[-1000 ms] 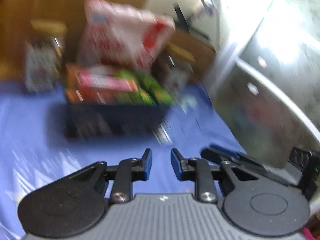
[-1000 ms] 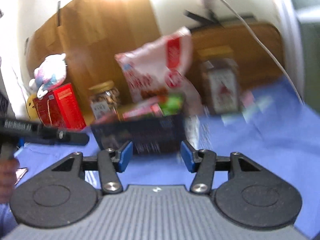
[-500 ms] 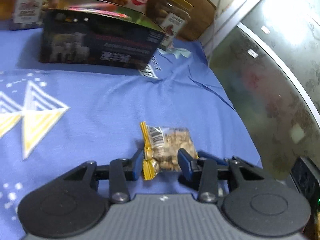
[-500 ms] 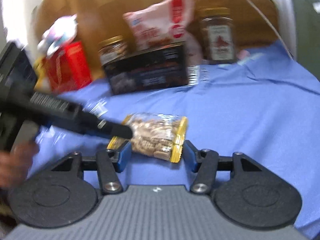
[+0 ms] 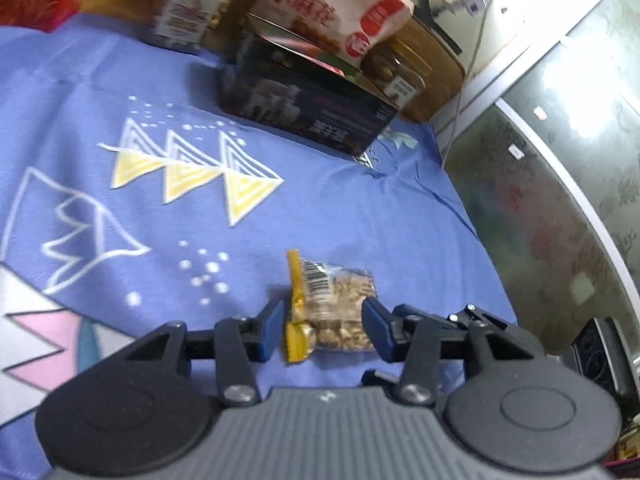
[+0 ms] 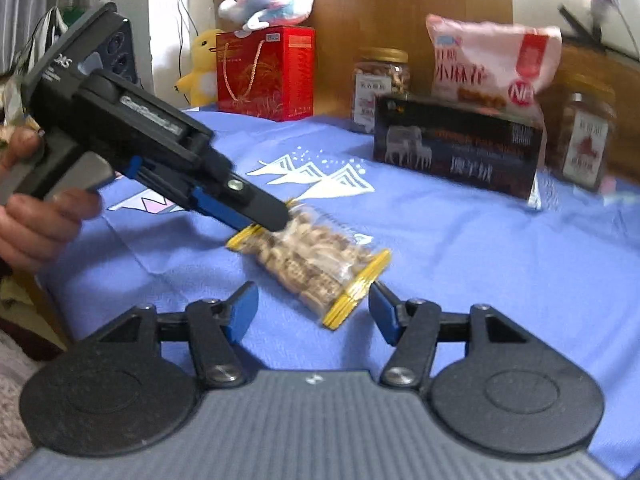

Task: Organize snacks
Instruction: 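Grasp the clear nut bag with yellow ends with the left tool, then carry the nut bag into the black tin and release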

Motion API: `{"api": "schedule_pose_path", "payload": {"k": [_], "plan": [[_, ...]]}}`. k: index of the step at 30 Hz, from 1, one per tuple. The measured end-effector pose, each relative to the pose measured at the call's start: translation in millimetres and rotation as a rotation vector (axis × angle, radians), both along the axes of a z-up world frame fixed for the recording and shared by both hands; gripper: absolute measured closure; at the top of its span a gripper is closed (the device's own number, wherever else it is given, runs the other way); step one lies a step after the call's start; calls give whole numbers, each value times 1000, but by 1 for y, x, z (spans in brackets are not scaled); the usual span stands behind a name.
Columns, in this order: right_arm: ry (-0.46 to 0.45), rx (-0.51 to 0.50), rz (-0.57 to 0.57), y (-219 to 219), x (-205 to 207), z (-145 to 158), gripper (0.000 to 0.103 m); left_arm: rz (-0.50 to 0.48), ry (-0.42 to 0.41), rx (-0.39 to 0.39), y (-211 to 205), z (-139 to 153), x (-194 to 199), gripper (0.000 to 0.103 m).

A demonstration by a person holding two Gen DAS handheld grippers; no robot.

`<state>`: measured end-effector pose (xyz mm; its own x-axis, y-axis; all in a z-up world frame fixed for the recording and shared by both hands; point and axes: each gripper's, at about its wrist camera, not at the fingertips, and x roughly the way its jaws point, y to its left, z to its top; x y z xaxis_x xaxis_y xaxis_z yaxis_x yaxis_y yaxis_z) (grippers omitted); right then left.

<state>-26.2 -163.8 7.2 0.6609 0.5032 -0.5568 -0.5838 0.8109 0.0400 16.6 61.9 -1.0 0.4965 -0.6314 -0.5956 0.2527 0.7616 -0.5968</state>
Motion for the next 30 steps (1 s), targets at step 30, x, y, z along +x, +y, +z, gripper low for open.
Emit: {"api": "schedule_pose_path", "payload": {"k": [30], "plan": [[-180,51,-164,-8,114,59,57,-98,-298,148,-55,88,109,65]]}}
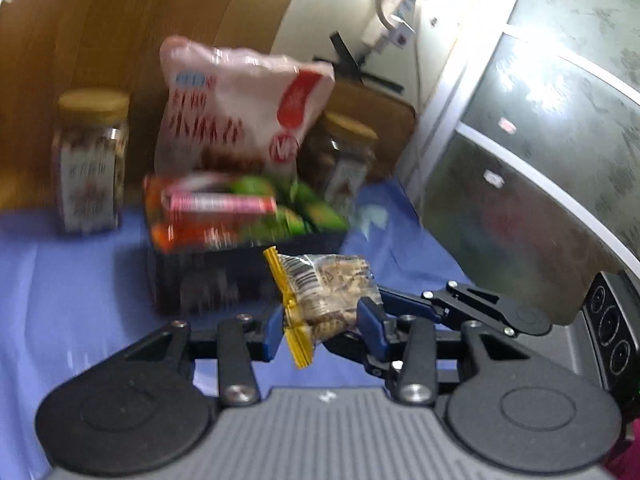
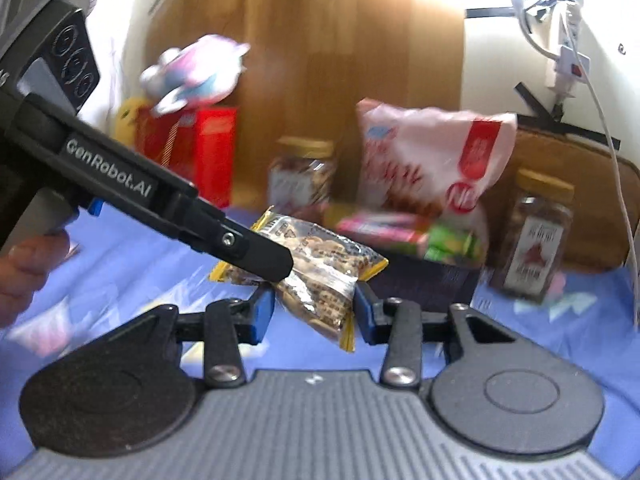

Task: Organize snacks
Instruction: 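Carry the nut bag into the black tin and release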

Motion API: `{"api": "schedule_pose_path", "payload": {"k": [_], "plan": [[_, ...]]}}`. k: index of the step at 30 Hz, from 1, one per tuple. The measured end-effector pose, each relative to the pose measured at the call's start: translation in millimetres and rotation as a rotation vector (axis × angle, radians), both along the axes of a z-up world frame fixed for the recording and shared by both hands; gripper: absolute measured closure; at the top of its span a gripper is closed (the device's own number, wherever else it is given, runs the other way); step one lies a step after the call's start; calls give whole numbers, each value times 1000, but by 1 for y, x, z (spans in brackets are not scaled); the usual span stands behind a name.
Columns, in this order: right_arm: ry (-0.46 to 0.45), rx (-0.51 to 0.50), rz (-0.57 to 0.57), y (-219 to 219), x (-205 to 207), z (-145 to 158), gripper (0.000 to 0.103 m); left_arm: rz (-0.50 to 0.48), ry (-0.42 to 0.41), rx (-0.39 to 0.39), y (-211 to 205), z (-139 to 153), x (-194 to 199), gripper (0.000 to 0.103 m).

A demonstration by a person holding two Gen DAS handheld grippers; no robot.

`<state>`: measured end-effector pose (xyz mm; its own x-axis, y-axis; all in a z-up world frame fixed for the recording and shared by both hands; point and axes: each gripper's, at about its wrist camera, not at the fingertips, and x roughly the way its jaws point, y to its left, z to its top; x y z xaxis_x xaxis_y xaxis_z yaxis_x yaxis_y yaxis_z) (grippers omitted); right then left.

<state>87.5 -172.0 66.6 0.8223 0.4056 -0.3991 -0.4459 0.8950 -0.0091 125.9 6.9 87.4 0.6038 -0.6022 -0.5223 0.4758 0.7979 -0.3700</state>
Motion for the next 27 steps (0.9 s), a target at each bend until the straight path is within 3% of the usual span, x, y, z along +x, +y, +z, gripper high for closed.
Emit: {"api": "schedule_pose_path", "payload": {"k": [7,12,17,20,27], "plan": [[61,13,-31,7,86,-7,57,88,37,14,-4,-5,82,64],[88,-3,-20,13,119,-19,55,152,41,67,-2,-18,109,64],[84,13,-10,16,125,-24,52,205,51,73,7,-29,116,60],[70,17,-25,17,120,-22,38,241,51,97,8,-29,117,60],[50,55,-50,7,94,-12,38,262,26,112,9,-20,95,62]]}}
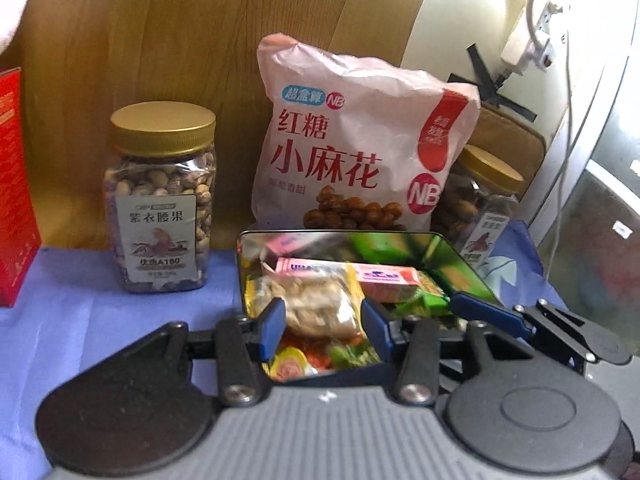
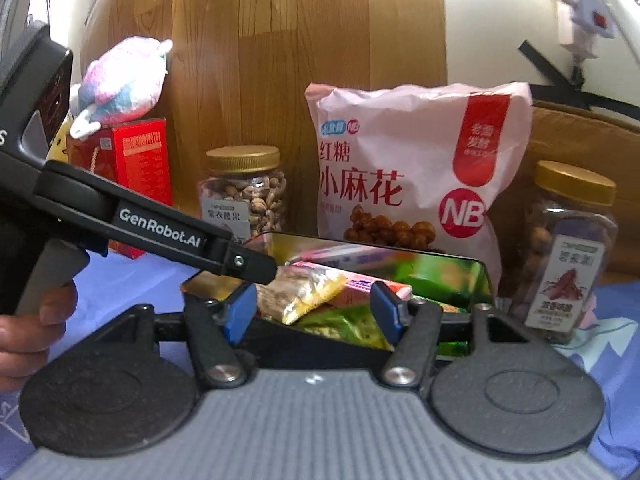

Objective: Organize snacks

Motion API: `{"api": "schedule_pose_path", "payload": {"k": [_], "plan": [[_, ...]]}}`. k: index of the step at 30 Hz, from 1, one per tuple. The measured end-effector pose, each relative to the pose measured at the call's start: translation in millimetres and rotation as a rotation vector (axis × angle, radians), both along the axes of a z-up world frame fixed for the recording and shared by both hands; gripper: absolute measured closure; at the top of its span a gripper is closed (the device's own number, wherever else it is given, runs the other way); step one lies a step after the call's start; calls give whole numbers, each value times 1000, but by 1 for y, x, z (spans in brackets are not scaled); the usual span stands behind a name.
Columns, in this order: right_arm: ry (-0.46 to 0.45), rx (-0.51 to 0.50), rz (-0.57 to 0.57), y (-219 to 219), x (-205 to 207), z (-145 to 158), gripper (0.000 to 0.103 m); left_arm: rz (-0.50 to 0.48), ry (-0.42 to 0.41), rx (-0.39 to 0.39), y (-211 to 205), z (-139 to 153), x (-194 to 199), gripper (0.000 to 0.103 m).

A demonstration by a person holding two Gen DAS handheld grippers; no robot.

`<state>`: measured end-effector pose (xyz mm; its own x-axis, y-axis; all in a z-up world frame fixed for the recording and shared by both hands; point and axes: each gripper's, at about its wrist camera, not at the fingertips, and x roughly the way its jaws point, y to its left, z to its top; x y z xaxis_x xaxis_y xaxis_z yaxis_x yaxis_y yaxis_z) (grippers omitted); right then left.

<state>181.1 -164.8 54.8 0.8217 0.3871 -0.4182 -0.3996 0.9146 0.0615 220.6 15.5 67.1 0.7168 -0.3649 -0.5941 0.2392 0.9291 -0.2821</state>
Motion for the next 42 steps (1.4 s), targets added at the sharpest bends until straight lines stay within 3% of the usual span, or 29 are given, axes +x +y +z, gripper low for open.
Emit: {"api": "schedule_pose_path", "payload": {"k": [5,12,17,20,33,38,42], "plan": [[1,76,-43,-13,-39,4,38,0,-28,-2,-4,10,-38,63],[67,174,-162,-31,-100,-5,38,39,-61,127,-26,8,-105,60],[150,242,-267,-45,-133,-14,38,41,-47,161,-40,-1,-144,58],[172,280,-282,-49,-147,-14,38,48,-50,194,-50,-6,-164,51],[170,345,-269,-51,-186,-12,31,73,-23,267,-67,-21,-208,41],[188,357,-257,-50,-191,-16,28,118,-18,295,-65,-26,-215,9],[207,368,-256,-51,-192,-19,26,146,-1,301,-62,-31,-216,1]]}}
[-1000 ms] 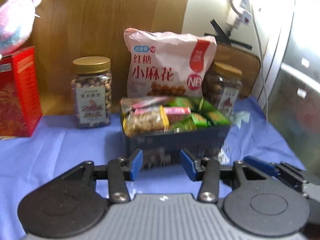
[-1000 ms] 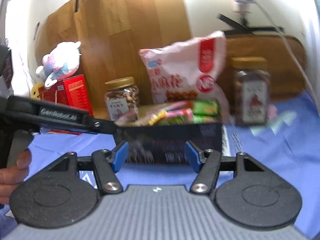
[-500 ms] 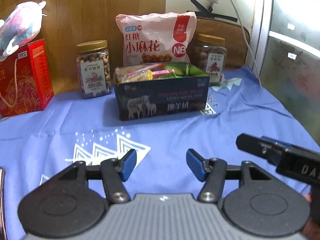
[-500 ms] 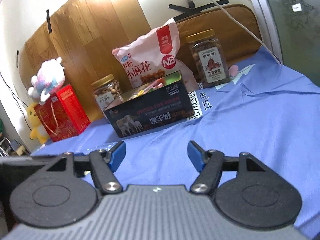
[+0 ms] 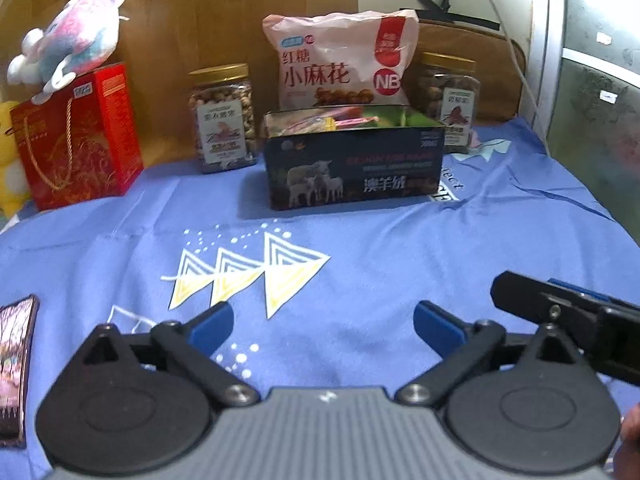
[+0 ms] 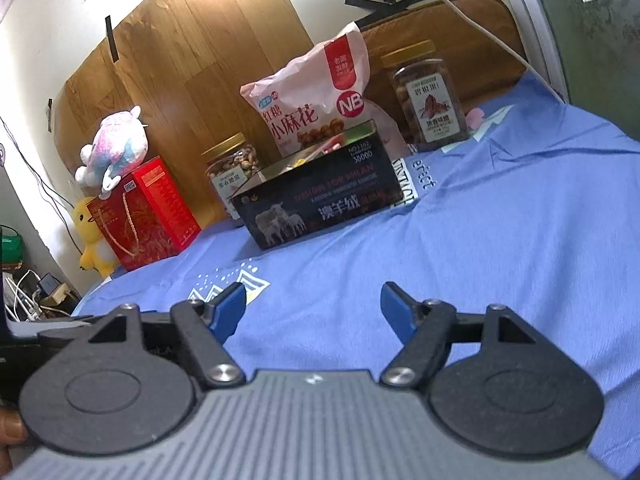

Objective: Organize snacks

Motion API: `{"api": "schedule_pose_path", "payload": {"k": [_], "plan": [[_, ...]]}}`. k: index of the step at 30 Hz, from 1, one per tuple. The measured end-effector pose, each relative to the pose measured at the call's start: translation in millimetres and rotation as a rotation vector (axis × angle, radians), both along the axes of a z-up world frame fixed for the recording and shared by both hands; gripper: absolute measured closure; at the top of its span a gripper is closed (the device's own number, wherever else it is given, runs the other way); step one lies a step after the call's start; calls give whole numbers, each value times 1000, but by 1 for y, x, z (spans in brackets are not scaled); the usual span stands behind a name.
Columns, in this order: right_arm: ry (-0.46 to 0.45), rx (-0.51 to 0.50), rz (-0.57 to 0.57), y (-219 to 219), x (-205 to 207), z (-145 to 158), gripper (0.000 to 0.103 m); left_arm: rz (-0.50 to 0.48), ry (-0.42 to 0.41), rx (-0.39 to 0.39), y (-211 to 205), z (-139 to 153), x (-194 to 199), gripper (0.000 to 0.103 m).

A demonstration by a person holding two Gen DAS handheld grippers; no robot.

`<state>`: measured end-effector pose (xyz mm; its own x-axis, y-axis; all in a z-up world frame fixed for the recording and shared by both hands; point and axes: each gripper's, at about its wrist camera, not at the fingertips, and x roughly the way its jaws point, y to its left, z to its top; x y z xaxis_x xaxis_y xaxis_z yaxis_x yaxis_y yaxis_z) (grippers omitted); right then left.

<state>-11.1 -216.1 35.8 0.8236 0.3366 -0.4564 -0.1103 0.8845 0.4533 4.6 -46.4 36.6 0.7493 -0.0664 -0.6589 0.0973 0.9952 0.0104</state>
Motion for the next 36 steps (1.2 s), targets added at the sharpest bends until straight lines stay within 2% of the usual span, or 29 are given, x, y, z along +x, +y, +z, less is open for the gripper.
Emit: {"api": "schedule_pose_path", "payload": {"k": [12,22,32,36], "plan": [[66,25,17,-1,6,-14,22,61,67,76,1,-19,8,0],[92,35,-4,-2,11,-19,21,65,83,84,1,-29,18,0],[67,32,-51,-3,8,-16,21,75,52,97,1,-26,17,0],[60,30,-58,-2,7,-15,21,101,28,125,1,-24,16,0]]}}
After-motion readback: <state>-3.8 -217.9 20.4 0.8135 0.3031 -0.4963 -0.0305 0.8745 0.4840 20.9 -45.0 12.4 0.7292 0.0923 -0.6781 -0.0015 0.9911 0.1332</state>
